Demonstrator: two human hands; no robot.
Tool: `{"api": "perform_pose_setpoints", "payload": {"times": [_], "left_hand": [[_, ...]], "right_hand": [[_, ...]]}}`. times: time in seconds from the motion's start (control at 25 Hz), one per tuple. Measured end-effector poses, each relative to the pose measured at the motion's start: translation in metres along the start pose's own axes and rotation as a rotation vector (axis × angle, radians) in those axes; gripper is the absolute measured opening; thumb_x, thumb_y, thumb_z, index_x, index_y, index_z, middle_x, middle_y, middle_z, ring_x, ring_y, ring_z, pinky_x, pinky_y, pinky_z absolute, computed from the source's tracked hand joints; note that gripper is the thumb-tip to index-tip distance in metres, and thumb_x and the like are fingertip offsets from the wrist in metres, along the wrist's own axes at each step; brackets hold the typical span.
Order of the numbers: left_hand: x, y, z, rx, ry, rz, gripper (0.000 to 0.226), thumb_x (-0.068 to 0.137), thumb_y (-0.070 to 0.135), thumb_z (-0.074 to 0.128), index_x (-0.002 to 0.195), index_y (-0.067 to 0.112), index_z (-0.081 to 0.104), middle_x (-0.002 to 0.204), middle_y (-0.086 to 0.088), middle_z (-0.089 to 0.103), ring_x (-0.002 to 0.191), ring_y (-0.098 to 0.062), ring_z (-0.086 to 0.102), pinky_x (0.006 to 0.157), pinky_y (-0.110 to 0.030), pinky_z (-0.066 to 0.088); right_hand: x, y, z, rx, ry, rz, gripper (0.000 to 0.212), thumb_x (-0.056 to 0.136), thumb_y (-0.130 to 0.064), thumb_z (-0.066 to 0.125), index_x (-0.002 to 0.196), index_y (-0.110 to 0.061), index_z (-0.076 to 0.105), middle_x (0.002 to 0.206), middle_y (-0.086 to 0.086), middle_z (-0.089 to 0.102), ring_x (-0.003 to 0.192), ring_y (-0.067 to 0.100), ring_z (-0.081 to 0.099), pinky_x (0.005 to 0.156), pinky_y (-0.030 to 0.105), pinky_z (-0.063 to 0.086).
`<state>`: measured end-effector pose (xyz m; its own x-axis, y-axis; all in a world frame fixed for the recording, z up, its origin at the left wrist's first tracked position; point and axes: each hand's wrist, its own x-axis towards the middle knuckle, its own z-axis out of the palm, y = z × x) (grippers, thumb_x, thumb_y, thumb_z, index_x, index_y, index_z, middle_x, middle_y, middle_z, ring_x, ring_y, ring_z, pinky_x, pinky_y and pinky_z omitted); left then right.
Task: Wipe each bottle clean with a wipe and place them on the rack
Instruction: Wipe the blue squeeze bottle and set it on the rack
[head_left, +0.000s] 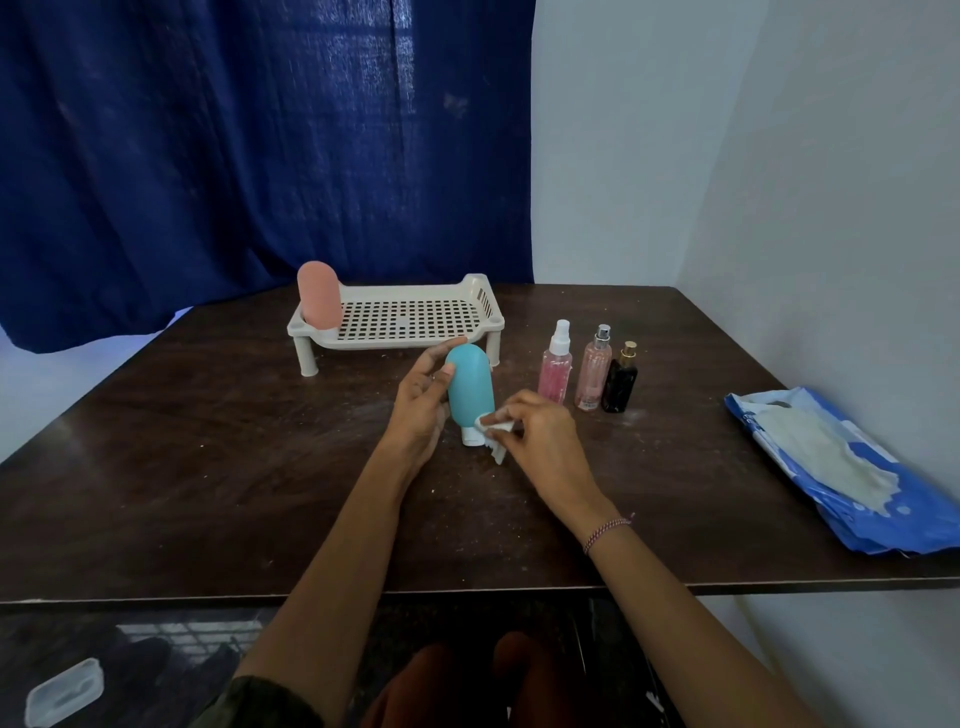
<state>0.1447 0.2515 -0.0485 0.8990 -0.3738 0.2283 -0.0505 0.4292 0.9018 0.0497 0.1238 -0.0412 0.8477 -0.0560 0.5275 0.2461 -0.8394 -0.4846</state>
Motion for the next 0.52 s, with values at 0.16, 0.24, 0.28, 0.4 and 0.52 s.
{"api": "perform_pose_setpoints", "payload": {"times": [0.16, 0.24, 0.28, 0.4, 0.52], "left_hand": [[0.0, 0.002, -0.001, -0.014, 0.005, -0.013, 0.03, 0.097, 0.008, 0.044, 0.126, 0.009, 0.049, 0.136, -0.021, 0.049, 0.123, -0.036, 0.05, 0.101, -0.051, 0.043], [-0.001, 0.002, 0.0, -0.014, -0.008, -0.012, 0.026, 0.096, 0.008, 0.046, 0.12, 0.013, 0.053, 0.128, -0.014, 0.057, 0.115, -0.028, 0.058, 0.093, -0.044, 0.051], [-0.002, 0.002, 0.001, -0.002, -0.016, -0.005, 0.024, 0.096, 0.007, 0.046, 0.116, 0.015, 0.055, 0.121, -0.007, 0.062, 0.108, -0.02, 0.063, 0.087, -0.037, 0.054], [-0.005, 0.001, 0.002, 0.062, -0.046, 0.01, 0.023, 0.094, 0.003, 0.048, 0.11, 0.017, 0.056, 0.101, 0.01, 0.071, 0.096, -0.007, 0.066, 0.077, -0.025, 0.055], [-0.005, -0.001, 0.003, 0.083, -0.058, 0.02, 0.023, 0.094, 0.002, 0.048, 0.111, 0.016, 0.055, 0.098, 0.013, 0.072, 0.096, -0.005, 0.066, 0.078, -0.024, 0.054]], "right_hand": [[0.003, 0.0, -0.003, 0.017, -0.02, 0.021, 0.016, 0.079, -0.012, 0.072, 0.094, -0.009, 0.073, 0.095, 0.003, 0.066, 0.079, 0.003, 0.057, 0.078, 0.015, 0.049], [0.011, 0.0, -0.009, 0.06, 0.054, 0.066, 0.016, 0.078, -0.011, 0.072, 0.094, -0.008, 0.073, 0.094, 0.002, 0.067, 0.078, 0.005, 0.058, 0.077, 0.016, 0.051], [0.016, 0.0, -0.013, 0.086, 0.096, 0.089, 0.016, 0.078, -0.01, 0.073, 0.093, -0.007, 0.073, 0.093, 0.003, 0.067, 0.078, 0.005, 0.059, 0.076, 0.015, 0.051], [0.029, 0.001, -0.02, 0.14, 0.169, 0.105, 0.016, 0.076, -0.006, 0.074, 0.092, -0.006, 0.073, 0.093, 0.004, 0.067, 0.082, 0.007, 0.06, 0.078, 0.019, 0.051], [0.027, 0.002, -0.02, 0.138, 0.171, 0.113, 0.016, 0.076, -0.006, 0.074, 0.093, -0.006, 0.072, 0.094, 0.005, 0.067, 0.084, 0.008, 0.06, 0.08, 0.02, 0.052]]}}
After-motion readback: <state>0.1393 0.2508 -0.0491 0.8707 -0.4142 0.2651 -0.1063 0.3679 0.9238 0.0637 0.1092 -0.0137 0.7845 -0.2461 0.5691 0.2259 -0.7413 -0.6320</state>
